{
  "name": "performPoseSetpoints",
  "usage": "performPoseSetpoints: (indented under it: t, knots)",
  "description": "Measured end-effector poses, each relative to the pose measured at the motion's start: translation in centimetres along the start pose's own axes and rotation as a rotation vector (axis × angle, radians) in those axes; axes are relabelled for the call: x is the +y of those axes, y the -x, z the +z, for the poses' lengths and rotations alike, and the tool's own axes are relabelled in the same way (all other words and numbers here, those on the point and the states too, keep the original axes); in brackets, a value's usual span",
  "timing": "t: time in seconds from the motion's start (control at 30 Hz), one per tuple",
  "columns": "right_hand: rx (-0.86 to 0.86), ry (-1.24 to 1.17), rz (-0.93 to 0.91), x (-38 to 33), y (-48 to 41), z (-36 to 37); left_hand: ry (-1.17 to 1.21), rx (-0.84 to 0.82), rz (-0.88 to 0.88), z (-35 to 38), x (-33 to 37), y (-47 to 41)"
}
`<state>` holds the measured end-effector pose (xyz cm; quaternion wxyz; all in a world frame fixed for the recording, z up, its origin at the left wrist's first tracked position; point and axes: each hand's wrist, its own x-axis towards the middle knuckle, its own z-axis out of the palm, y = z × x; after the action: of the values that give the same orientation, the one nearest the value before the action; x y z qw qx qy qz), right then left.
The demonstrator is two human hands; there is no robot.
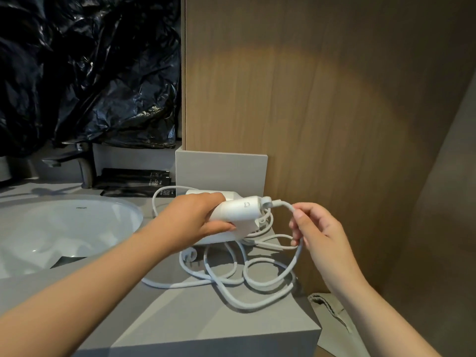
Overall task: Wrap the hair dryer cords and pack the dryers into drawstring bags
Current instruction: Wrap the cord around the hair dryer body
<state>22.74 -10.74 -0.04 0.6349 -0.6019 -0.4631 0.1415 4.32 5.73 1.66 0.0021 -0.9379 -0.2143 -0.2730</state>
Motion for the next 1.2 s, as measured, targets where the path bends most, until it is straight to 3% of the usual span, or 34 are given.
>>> performPoseSetpoints:
  t: [0.17,0.43,0.63,0.8,1.0,1.2]
  knots:
    - [-0.061,-0.106,0.08,-0.4,-0.4,0.9,0.183,0.195,-0.174,-0.8,-0.5,0.1]
    - [-0.155,-0.09,0.079,-0.7,0.2,2.8,0.442,0.324,-0.413,-1.2,0.5,1.2]
    - [-0.226,-0.065,0.069,-0.7,0.5,4.4,0.519,0.309,-0.484,-0.9,0.8,2.3]
    - [-0.301,-0.038,0.017,-0.5,1.2,5.5,0.655,0.188,-0.462,-1.5,0.4,3.4]
    - [-0.3,-0.005,0.001,-0.2,1.3,6.2,0.388,0.137,-0.419,-3.3,-1.1,4.8]
    - [-0.307,0.009,0.025,0.2,2.1,7.3,0.279,0.269,-0.376,-3.3,-0.3,5.3]
